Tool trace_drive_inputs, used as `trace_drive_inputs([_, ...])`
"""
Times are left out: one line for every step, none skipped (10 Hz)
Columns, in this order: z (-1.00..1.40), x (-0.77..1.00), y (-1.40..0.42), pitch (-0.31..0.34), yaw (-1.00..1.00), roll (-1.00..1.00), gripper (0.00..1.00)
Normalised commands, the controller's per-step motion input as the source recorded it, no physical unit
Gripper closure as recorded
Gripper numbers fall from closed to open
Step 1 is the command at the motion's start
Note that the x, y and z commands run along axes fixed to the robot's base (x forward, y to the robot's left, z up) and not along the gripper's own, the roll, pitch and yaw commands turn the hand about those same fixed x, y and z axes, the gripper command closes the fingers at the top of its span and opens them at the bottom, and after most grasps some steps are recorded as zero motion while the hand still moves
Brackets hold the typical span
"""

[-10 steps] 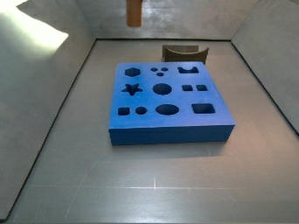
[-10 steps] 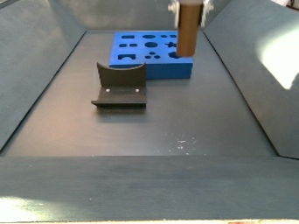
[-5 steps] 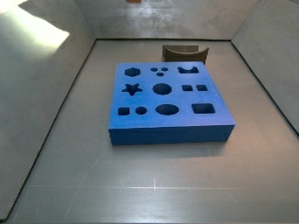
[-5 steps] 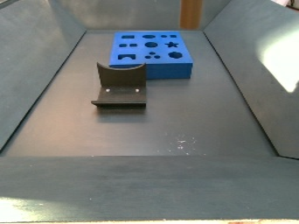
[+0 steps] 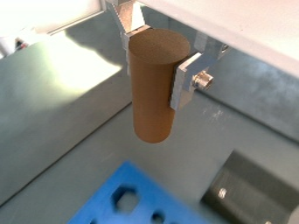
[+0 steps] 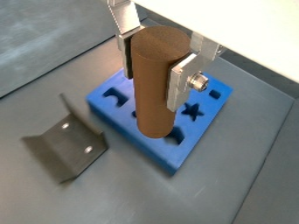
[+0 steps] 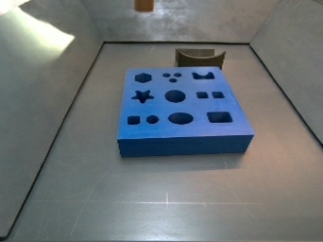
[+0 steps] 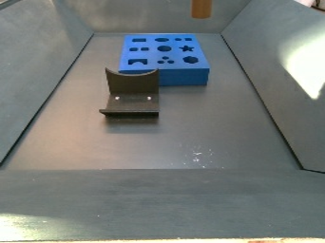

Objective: Pick up the round object. Move to above the board. Insert the round object.
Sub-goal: Move to above the board, then insert the round object.

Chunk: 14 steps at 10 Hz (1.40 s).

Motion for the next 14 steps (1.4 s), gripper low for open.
trace_drive_inputs([-0.23, 0.16, -1.0, 0.014, 0.01, 0.04, 1.0])
trace_drive_inputs([-0.23, 0.16, -1.0, 0.025, 0.01, 0.02, 1.0])
trace_drive_inputs([-0.23, 0.18, -1.0, 0.014, 0.0, 0.0, 1.0])
trace_drive_inputs([-0.24, 0.18, -1.0, 0.012, 0.01, 0.01, 1.0])
trace_drive_inputs([-0.24, 0.2, -1.0, 0.013, 0.01, 0.02, 1.0])
trace_drive_inputs([-0.24, 0.21, -1.0, 0.008, 0.01, 0.02, 1.0])
trace_drive_inputs([-0.25, 0.24, -1.0, 0.01, 0.01, 0.05, 1.0])
trace_drive_inputs([-0.19, 0.2, -0.74, 0.009, 0.01, 0.07, 1.0])
trace_drive_inputs([-0.13, 0.15, -0.48, 0.0, 0.01, 0.11, 1.0])
trace_drive_inputs([-0.07, 0.09, -0.24, -0.002, 0.01, 0.08, 1.0])
trace_drive_inputs([0.0, 0.0, 0.01, 0.0, 0.0, -0.03, 1.0])
trace_drive_inputs([0.0, 0.0, 0.0, 0.0, 0.01, 0.0, 1.0])
trace_drive_inputs([-0.08, 0.0, 0.05, 0.0, 0.05, 0.0, 1.0])
trace_drive_inputs([-0.19, -0.07, 0.06, -0.109, 0.0, 0.05, 1.0])
